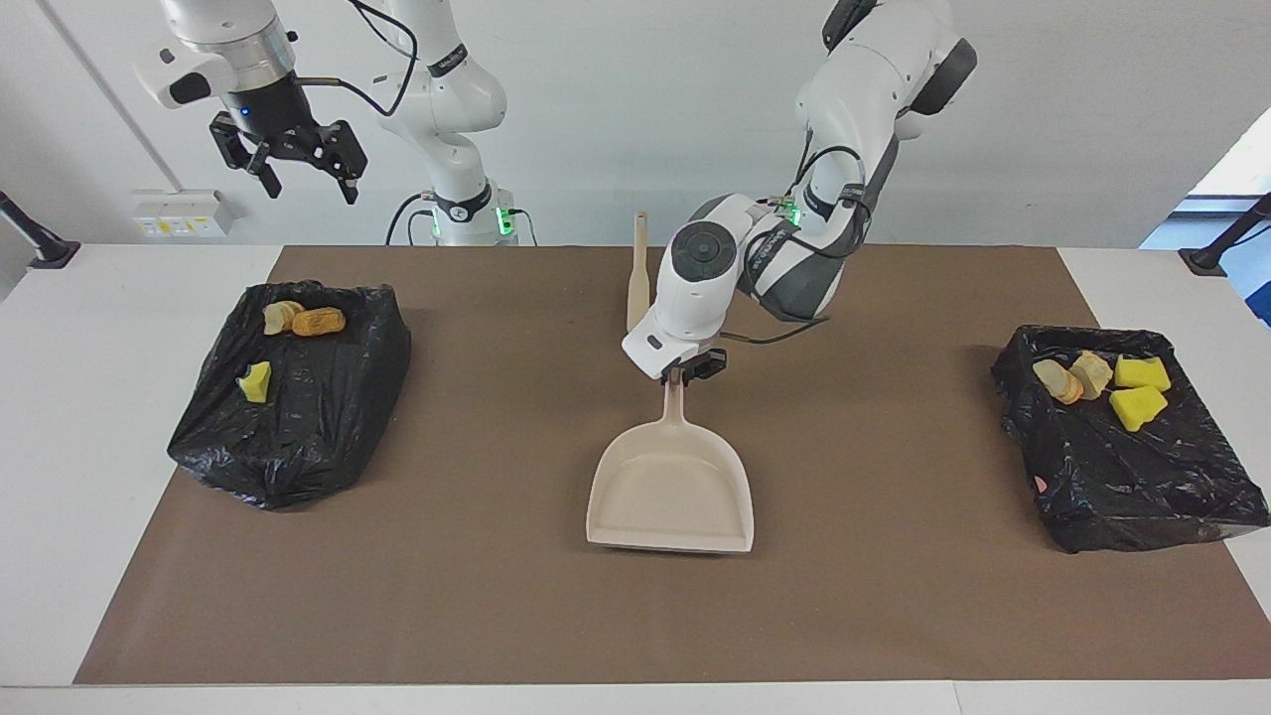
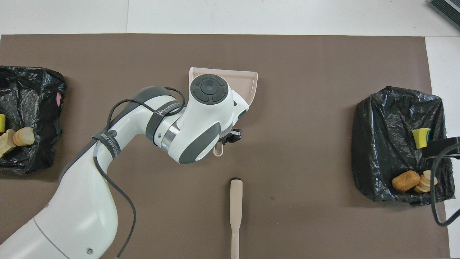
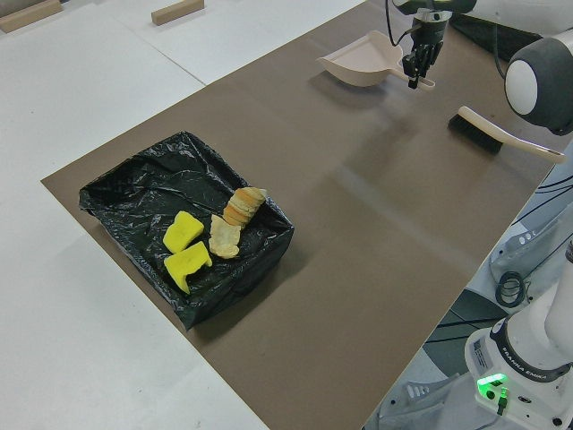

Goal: Sweep and dump trash in bin
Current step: 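Bring the dustpan back over the mat with the left gripper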

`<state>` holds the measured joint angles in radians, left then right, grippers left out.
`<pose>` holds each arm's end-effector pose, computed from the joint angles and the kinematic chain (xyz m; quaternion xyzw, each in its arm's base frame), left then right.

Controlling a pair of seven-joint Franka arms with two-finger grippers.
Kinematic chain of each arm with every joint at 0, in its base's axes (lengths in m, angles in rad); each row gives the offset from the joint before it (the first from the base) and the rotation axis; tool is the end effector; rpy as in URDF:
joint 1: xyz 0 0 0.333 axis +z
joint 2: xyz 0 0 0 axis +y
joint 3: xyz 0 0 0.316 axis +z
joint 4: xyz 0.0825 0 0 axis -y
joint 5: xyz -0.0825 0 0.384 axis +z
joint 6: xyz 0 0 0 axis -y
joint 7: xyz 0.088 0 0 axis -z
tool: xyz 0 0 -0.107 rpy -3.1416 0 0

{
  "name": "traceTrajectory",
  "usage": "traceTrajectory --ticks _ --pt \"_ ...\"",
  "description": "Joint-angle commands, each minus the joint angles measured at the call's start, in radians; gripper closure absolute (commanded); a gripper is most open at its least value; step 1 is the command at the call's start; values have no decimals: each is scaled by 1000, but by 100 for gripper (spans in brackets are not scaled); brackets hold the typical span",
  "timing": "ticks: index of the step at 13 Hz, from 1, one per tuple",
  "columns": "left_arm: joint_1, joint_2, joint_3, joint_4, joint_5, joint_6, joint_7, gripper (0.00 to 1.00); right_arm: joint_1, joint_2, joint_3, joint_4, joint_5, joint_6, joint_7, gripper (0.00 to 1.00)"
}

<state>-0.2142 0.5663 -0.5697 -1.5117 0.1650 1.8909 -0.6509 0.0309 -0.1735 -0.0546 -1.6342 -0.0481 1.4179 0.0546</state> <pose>0.5313 -0.4265 0.3662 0.9940 -0.0674 -0.0834 0.0222 0.4824 -0.0200 0.6720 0.9987 -0.0418 -0.0212 0.0195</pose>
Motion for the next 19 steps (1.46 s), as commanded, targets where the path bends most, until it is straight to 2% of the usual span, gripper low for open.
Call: traceTrajectory --ticks 1,4,5,8,11,12,13,16,19 --pt "-28 34 1 42 5 10 -20 100 -8 -7 1 -3 20 6 -19 0" --pt "-37 34 1 34 7 22 -19 99 -8 -7 1 -3 20 6 -19 0" --pt "-39 32 1 34 10 20 -21 82 -8 -7 1 -3 20 6 -21 0" --pt "-74 26 2 34 7 13 -21 46 -8 -7 1 -3 20 6 -19 0" --pt "-74 27 4 38 7 5 -23 41 -8 -7 1 -3 20 6 -19 0" --pt "-74 26 5 38 7 4 -23 28 -8 -7 1 -3 19 6 -21 0" --pt "-76 23 8 39 7 2 -23 0 -8 -7 1 -3 19 6 -21 0" --pt "-71 -17 16 34 39 -4 -21 0 -8 -7 1 -3 20 6 -21 0" --pt "-66 -116 59 -1 42 -100 20 0 -8 -7 1 -3 20 6 -19 0"
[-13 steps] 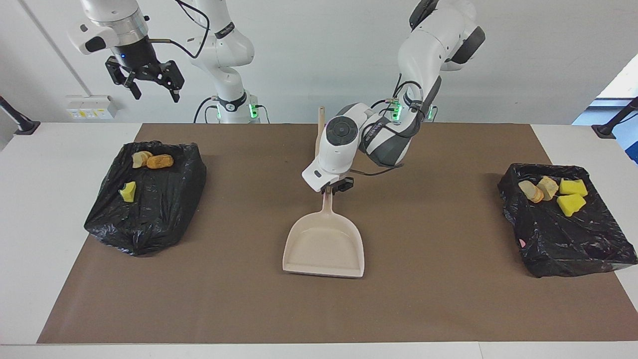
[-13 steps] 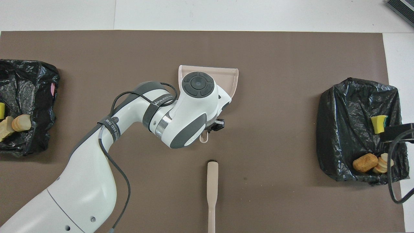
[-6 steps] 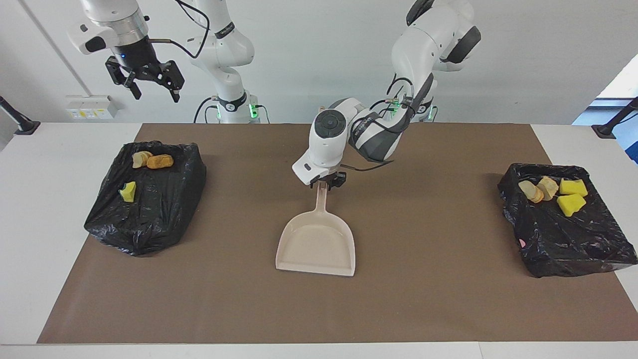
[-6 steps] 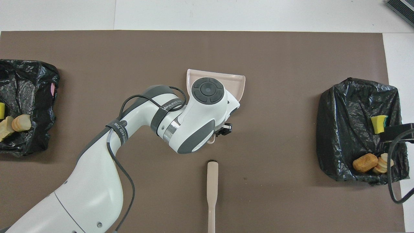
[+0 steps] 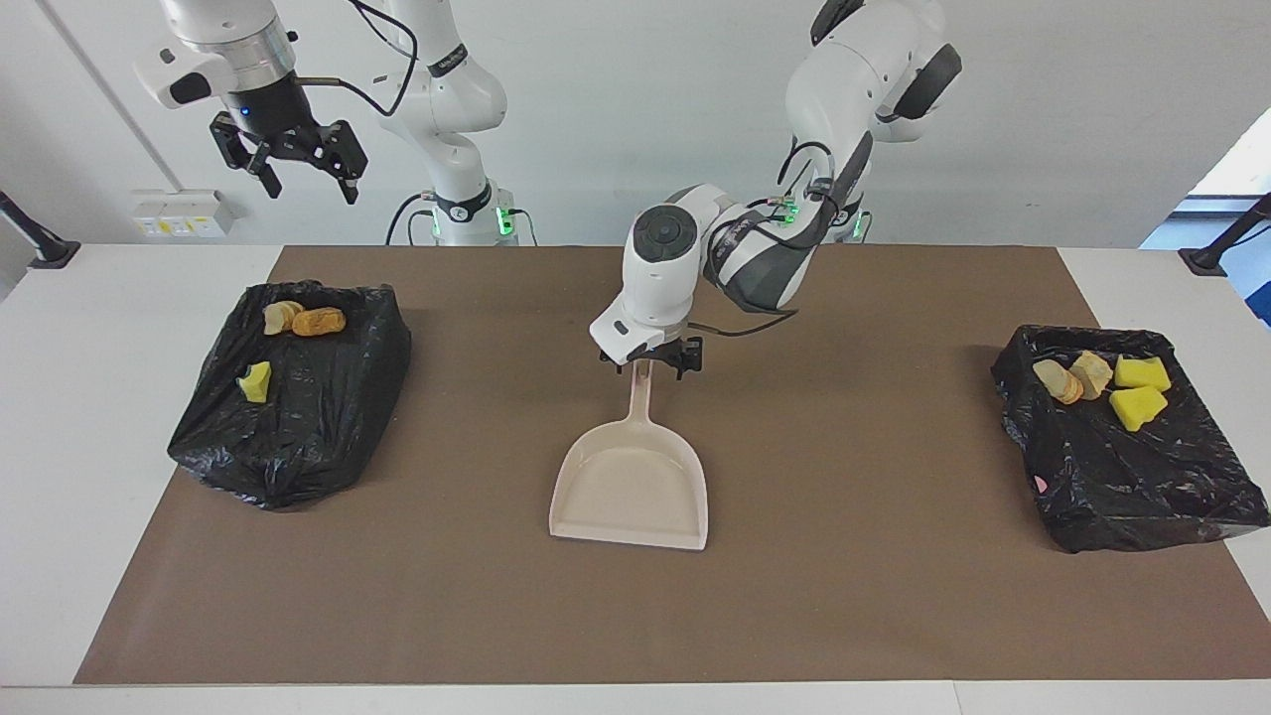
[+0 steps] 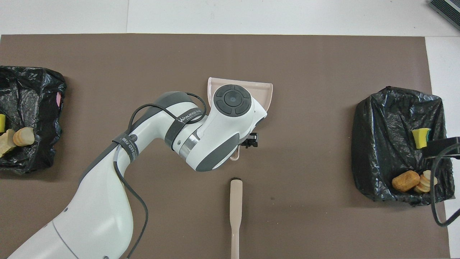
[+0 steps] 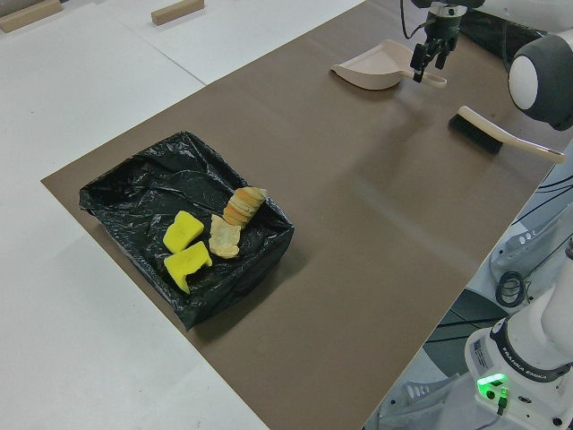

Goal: Sweep and dump trash in bin
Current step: 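Bring the dustpan back over the mat with the left gripper, then set the dustpan on the mat and withdraw the left gripper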

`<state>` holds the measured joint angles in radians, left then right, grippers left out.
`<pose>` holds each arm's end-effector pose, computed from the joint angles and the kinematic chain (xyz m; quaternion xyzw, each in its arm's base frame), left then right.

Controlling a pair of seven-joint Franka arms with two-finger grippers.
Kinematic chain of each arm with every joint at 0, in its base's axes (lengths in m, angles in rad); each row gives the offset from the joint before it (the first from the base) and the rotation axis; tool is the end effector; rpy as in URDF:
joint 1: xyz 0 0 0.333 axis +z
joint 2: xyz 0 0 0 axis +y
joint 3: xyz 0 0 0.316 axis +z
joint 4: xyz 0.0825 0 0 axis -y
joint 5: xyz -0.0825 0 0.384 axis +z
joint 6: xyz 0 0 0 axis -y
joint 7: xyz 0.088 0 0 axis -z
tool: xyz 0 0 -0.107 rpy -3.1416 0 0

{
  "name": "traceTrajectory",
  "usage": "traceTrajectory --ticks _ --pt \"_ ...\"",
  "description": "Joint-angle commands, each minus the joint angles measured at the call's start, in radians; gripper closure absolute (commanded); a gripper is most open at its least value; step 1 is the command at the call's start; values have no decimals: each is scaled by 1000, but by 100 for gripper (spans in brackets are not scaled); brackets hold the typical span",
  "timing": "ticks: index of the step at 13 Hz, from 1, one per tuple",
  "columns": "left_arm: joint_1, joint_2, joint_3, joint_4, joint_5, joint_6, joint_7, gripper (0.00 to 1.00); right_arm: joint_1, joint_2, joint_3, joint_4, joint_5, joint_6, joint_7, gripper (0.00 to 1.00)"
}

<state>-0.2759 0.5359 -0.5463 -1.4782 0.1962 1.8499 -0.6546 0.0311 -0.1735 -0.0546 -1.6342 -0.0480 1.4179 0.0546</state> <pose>0.5174 -0.4449 0.3927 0.9942 -0.0891 -0.0602 0.0028 0.4824 -0.0199 0.6720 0.9987 -0.0417 -0.0212 0.0194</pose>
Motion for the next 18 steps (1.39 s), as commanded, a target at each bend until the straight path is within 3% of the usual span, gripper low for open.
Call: traceTrajectory --ticks 1,4,10,13,18 --pt "-5 -135 69 -59 11 -75 26 0 -8 -7 1 -3 20 6 -19 0" --pt "-3 -226 141 -135 11 -123 56 0 -8 -7 1 -3 20 6 -19 0" --pt "0 -511 393 -283 -127 -136 424 0 -8 -7 1 -3 20 6 -21 0" --pt "82 -550 411 -272 -153 -182 586 0 -8 -7 1 -3 20 6 -21 0" --pt "198 -556 420 -154 -155 -288 723 0 -8 -7 1 -3 20 6 -19 0"
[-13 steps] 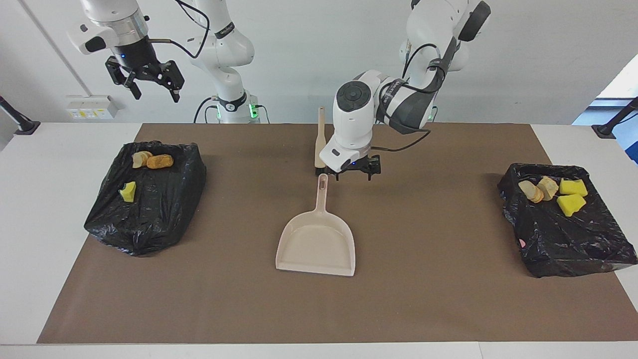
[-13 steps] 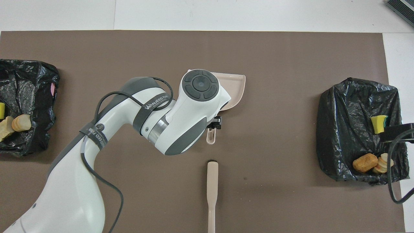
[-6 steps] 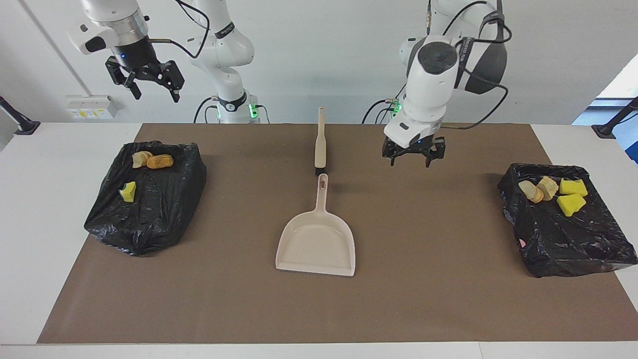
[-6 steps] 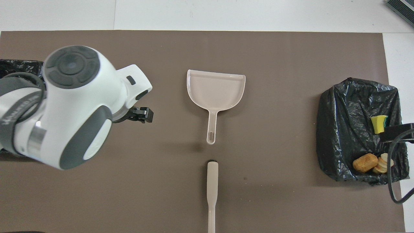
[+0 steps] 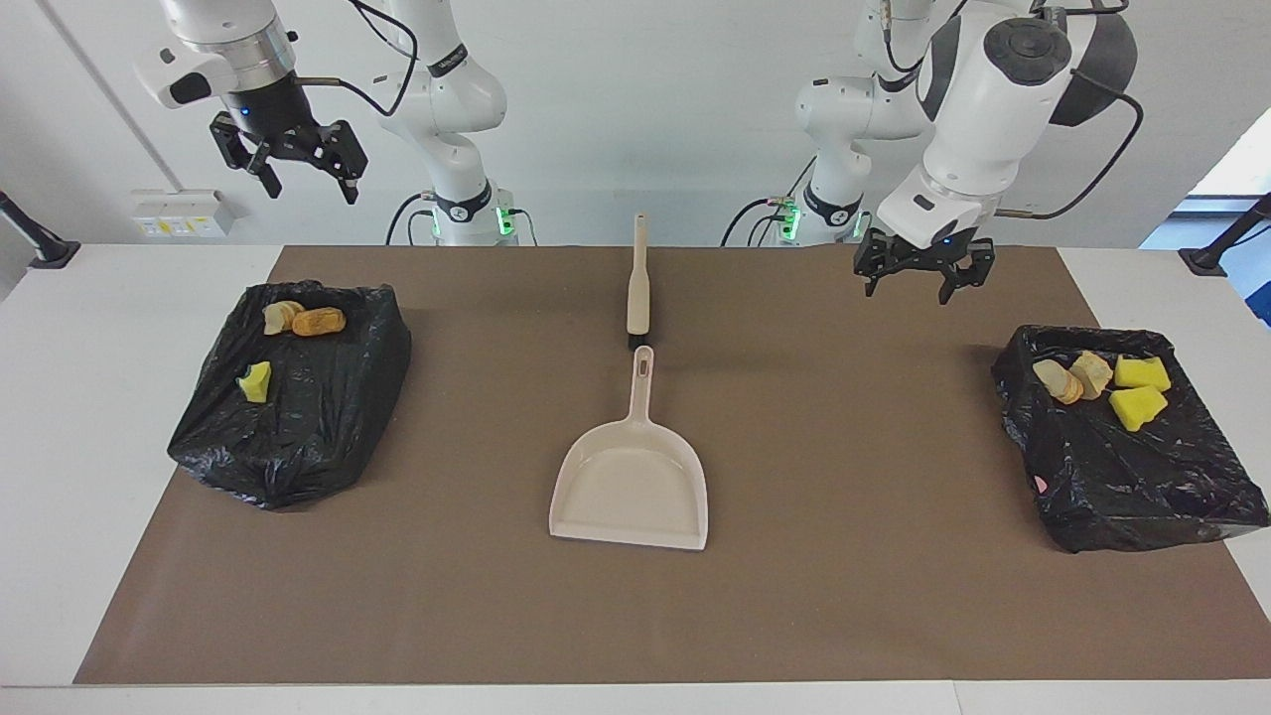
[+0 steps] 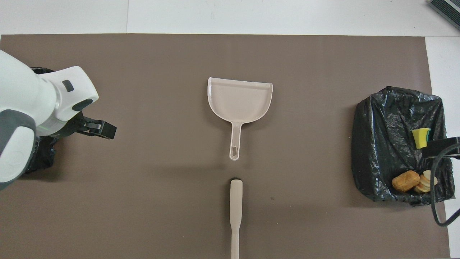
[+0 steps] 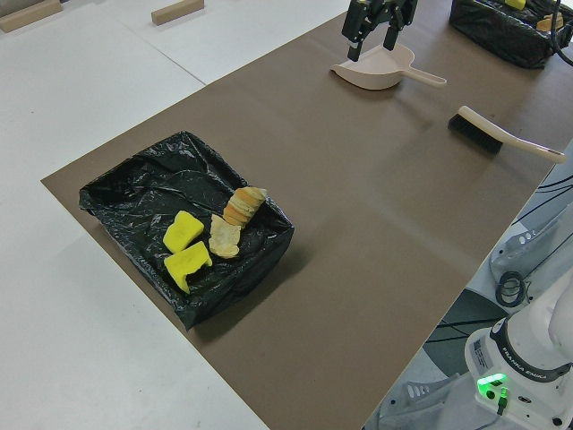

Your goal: Sweep and dump trash in bin

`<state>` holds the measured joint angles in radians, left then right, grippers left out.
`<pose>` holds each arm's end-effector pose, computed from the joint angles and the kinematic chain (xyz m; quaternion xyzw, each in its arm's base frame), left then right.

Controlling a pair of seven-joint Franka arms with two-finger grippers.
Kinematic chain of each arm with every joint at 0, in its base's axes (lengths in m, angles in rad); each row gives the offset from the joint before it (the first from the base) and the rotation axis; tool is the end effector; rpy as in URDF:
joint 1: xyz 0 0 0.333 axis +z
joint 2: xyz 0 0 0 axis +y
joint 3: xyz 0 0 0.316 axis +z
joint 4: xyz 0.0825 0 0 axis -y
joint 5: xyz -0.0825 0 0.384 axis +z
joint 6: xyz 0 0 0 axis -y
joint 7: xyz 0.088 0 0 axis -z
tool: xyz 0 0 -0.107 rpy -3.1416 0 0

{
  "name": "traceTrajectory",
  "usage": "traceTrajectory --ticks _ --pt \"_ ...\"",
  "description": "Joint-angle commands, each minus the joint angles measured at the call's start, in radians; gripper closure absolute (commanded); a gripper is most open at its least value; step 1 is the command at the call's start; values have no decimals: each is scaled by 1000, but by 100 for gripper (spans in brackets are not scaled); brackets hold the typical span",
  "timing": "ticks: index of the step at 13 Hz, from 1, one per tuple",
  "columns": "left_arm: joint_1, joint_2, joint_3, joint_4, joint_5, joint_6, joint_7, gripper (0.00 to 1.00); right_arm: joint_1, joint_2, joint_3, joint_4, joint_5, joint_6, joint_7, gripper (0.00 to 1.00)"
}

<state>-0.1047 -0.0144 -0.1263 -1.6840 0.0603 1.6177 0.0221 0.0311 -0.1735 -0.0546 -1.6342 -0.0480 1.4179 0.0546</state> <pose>0.5373 -0.1205 0.5831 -0.9909 0.1283 0.0226 0.0335 0.4824 -0.0199 0.6720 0.9987 -0.0417 -0.0212 0.0194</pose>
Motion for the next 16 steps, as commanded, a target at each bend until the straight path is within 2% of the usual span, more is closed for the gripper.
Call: traceTrajectory --ticks 1,4,7,16 --pt "25 -6 42 72 -20 -67 64 0 -8 -7 1 -3 19 6 -19 0" --pt "25 -6 98 116 -37 -104 85 0 -8 -7 1 -3 20 6 -21 0" --pt "23 -7 149 118 -77 -99 117 0 -8 -7 1 -3 19 6 -19 0" --pt "26 -7 155 118 -76 -87 116 0 -8 -7 1 -3 20 6 -19 0"
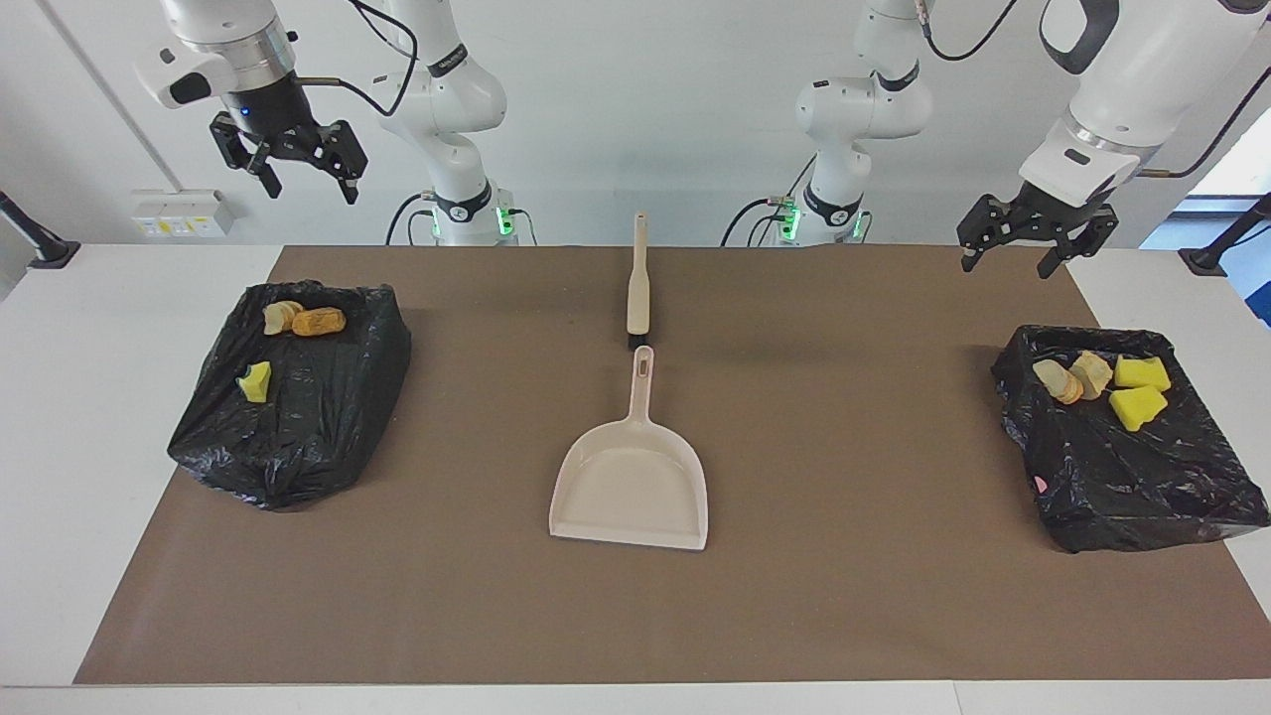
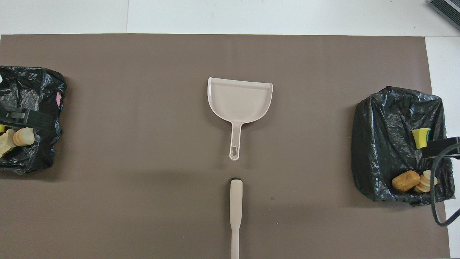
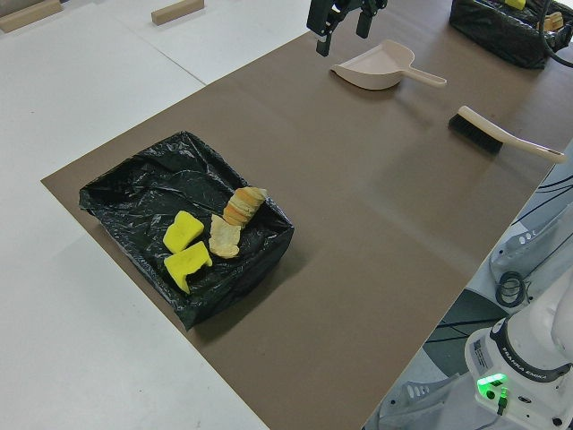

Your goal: Sweep and dump trash in bin

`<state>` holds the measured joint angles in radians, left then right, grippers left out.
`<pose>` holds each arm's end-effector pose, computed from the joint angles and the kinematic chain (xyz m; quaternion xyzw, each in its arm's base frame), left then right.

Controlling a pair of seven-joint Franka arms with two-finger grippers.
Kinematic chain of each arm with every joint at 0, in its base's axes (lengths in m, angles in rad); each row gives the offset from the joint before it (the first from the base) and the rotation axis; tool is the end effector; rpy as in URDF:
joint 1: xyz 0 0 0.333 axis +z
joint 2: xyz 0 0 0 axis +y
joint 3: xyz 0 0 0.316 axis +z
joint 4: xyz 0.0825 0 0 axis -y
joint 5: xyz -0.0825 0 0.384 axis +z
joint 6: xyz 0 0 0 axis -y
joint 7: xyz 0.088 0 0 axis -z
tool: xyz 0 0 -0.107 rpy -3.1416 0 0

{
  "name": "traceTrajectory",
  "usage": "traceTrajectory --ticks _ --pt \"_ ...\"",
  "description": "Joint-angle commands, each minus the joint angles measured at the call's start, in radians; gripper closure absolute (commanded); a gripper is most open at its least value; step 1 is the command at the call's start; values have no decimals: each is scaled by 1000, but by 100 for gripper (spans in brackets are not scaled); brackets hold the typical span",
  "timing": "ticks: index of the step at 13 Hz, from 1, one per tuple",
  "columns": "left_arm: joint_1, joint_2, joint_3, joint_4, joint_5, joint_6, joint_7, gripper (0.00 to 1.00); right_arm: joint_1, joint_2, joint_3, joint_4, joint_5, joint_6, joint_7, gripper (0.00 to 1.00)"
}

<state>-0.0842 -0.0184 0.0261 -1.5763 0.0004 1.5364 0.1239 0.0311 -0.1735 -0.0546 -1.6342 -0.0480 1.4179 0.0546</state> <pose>0.5443 -0.0315 0.6290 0.9958 -0.0909 -0.0107 0.0004 0.4824 -0.0199 0.6720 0.9987 -0.0417 -0.0212 0.0194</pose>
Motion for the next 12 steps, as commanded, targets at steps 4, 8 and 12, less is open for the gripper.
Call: traceTrajectory --ticks 4,8,12 --pt "8 -5 3 10 -16 -7 14 0 -8 -7 1 -3 20 6 -19 0" --pt "9 -12 -2 10 -16 -7 14 0 -10 -7 1 -3 20 6 -21 0" --pt "11 -20 -5 9 -16 -7 16 0 -8 -7 1 -3 20 6 -19 0"
